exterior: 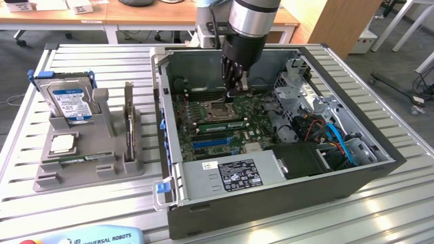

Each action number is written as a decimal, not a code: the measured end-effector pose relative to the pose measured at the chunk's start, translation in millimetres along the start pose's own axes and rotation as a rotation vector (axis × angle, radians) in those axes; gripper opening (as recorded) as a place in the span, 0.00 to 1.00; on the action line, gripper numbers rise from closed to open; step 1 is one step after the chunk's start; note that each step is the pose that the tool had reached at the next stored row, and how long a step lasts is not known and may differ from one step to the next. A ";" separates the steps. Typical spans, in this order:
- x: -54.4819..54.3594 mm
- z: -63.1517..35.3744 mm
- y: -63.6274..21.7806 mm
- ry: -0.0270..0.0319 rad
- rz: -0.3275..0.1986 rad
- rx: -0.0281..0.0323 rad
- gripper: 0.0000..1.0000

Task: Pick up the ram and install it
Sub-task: 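Press down the ram until it locks into place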

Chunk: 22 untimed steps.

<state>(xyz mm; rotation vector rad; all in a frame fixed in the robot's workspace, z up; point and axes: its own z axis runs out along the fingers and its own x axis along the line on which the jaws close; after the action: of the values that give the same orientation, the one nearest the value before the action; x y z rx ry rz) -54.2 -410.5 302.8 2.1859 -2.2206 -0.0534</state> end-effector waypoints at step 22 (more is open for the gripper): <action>-0.3 -0.7 -17.5 -0.0001 0.000 -0.0001 0.10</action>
<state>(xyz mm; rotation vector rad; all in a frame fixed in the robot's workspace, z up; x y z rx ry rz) -36.7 -410.5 302.7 2.1859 -2.2206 -0.0535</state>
